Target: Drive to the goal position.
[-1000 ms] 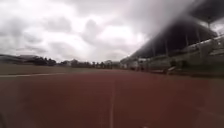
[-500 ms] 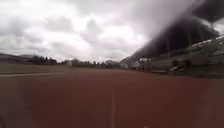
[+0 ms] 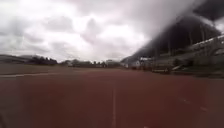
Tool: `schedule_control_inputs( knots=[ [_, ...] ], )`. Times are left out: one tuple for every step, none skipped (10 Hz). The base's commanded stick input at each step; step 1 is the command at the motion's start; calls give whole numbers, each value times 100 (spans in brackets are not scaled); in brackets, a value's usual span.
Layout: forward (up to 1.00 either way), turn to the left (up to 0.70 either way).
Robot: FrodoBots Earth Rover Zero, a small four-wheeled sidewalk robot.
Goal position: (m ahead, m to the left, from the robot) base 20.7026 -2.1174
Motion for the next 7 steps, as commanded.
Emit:
schedule_control_inputs(
  knots=[
    [70, 0],
    [70, 0],
    [70, 0],
    [70, 0],
    [70, 0],
    [70, 0],
    [70, 0]
  ],
)
